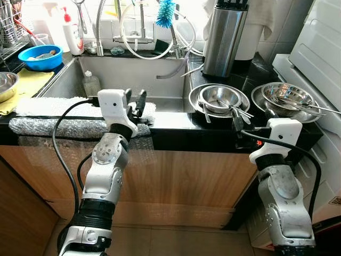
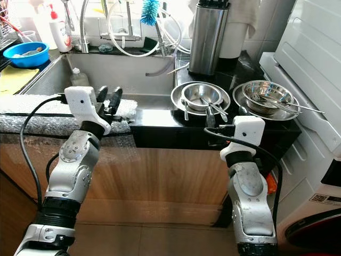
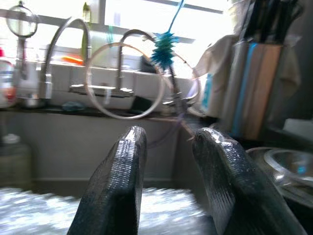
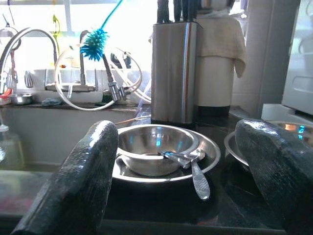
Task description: Kitchen organization
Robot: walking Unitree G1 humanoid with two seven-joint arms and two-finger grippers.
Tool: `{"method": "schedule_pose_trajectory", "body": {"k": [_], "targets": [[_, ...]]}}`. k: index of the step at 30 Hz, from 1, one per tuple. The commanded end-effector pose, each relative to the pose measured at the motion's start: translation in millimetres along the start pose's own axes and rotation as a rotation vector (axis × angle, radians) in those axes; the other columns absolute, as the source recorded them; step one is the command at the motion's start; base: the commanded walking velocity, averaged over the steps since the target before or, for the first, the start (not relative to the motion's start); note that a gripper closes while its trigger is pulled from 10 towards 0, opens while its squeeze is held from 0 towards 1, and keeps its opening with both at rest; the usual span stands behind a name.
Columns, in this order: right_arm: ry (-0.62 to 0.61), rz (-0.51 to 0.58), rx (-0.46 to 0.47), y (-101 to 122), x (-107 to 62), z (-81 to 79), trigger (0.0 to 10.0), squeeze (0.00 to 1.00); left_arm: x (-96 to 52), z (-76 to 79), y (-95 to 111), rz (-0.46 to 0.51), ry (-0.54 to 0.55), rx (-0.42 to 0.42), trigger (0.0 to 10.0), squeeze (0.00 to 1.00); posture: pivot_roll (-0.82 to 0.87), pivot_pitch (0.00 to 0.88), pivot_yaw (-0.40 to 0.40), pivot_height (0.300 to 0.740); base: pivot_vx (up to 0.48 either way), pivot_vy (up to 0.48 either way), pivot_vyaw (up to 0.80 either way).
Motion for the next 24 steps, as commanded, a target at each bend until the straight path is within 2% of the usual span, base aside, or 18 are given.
{"method": "schedule_pose_trajectory", "body": {"k": [1,6,12,18,24], "targets": [[-0.029,0.011,0.001,1.4,-10.3,2.6,10.0,0.00,-8.0,-18.5,-12.4,-0.032,0.035,0.056,10.0,0.00,-0.17,0.000,-0.021,0.740,0.000,0.000,0.00],[-0.083,0.008,0.001,-2.1,-22.6,9.1,10.0,0.00,-16.6,-26.3,-18.4,-0.049,0.049,0.069,10.0,0.00,-0.16,0.000,-0.019,0.740,0.000,0.000,0.00],[-0.088,-0.019,0.006,-9.5,-32.2,6.7,10.0,0.00,-27.2,-23.9,-24.4,-0.067,0.044,0.063,10.0,0.00,-0.16,0.000,-0.015,0.740,0.000,0.000,0.00],[-0.097,-0.007,0.018,-8.7,-25.2,2.0,10.0,0.00,-19.7,-18.8,-19.9,-0.054,0.028,0.055,10.0,0.00,-0.15,0.000,0.007,0.740,0.000,0.000,0.00],[-0.108,-0.013,0.052,-18.0,-22.0,-11.1,10.0,0.00,-16.2,-27.0,-19.2,-0.063,0.010,0.085,10.0,0.00,-0.13,0.000,0.045,0.740,0.000,0.000,0.00]]}}
Point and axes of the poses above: a point about 5 cm out from each wrist's last joint towards the gripper, its own x axis pointing out of the wrist towards the gripper, its own y axis along the axis of the wrist's last joint, z = x × y, the point moved 5 cm from there along x, pointing out of the wrist towards the gripper, and after that the axes turned 10 degrees about x, right-handed, at the moved point
